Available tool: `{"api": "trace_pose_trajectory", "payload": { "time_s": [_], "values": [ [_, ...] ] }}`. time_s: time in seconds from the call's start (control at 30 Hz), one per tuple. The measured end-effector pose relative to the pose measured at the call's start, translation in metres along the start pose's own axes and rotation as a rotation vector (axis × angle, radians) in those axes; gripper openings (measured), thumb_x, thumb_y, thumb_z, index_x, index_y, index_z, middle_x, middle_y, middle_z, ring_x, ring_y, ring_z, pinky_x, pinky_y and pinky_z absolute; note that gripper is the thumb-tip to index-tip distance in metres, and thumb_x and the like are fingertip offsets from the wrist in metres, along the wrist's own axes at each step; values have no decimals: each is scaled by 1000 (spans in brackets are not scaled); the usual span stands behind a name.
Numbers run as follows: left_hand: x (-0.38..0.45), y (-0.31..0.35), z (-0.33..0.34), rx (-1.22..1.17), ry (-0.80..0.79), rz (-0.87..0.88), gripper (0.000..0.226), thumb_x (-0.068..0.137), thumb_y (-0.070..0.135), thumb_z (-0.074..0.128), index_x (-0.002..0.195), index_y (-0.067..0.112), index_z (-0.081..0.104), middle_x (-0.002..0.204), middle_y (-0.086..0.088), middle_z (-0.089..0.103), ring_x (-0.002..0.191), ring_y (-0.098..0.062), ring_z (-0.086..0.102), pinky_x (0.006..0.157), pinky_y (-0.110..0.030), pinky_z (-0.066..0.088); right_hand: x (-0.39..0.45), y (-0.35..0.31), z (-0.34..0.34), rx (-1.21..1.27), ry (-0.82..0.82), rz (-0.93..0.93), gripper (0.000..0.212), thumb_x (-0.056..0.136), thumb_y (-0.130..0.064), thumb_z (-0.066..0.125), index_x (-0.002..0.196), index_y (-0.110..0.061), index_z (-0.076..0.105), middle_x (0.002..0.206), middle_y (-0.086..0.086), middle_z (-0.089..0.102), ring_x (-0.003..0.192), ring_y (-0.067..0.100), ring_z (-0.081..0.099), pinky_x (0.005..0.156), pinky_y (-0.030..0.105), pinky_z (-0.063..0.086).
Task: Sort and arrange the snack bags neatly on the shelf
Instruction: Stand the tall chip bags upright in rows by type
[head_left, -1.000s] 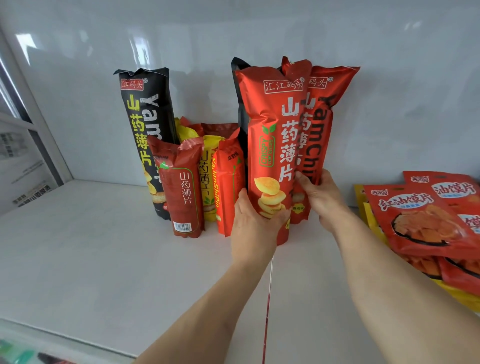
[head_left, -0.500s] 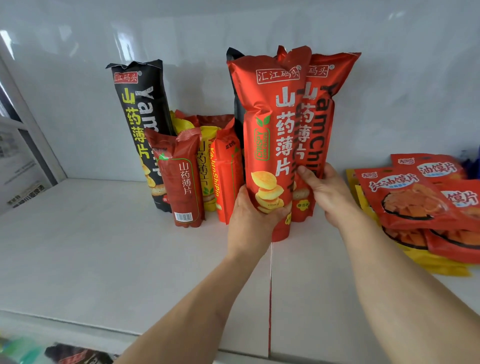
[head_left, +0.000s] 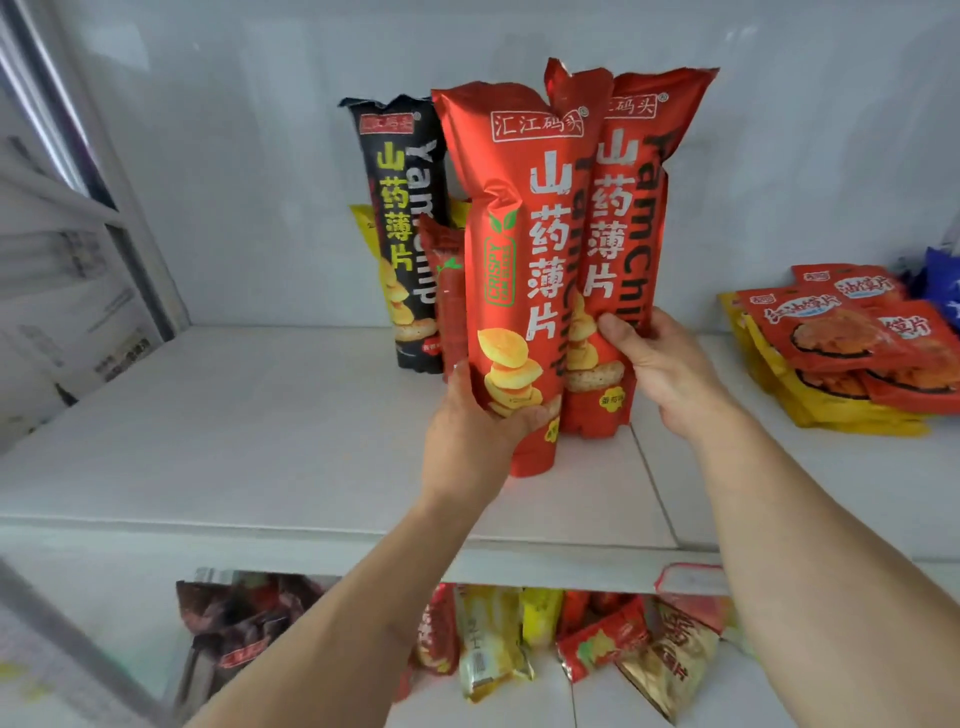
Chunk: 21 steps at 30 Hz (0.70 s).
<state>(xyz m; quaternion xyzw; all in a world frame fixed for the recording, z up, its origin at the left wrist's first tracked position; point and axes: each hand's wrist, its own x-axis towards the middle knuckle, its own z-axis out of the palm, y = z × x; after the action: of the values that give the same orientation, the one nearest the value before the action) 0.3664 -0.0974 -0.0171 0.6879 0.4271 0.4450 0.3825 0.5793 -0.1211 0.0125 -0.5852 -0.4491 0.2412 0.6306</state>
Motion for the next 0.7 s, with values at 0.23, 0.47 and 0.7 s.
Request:
{"api": "trace_pose_trajectory", "payload": {
  "time_s": [0.23, 0.47, 0.7],
  "values": [
    [-15, -31, -102, 44, 61, -21, 84, 60, 61, 87, 130, 34, 49, 117, 14, 68, 104, -15, 67, 87, -45, 58, -37, -15, 95, 11, -32, 15, 57, 78, -57, 75, 128, -33, 61, 116, -11, 71, 106, 10, 68, 95, 36, 53],
    [-3, -58, -173, -9, 158, -103, 87, 58, 60, 89, 131, 37, 48, 119, 15, 68, 105, -13, 67, 88, -46, 59, -30, -25, 186, 22, -165, -8, 58, 77, -54, 76, 128, -29, 61, 113, -10, 73, 103, 9, 68, 96, 37, 54],
    [35, -78, -212, 8, 208, -138, 91, 60, 54, 91, 137, 32, 48, 120, 15, 68, 104, -8, 67, 90, -43, 59, 7, -15, 254, 30, -262, 2, 59, 80, -55, 73, 130, -29, 58, 113, -13, 67, 102, 7, 65, 86, 28, 53]
  ]
}}
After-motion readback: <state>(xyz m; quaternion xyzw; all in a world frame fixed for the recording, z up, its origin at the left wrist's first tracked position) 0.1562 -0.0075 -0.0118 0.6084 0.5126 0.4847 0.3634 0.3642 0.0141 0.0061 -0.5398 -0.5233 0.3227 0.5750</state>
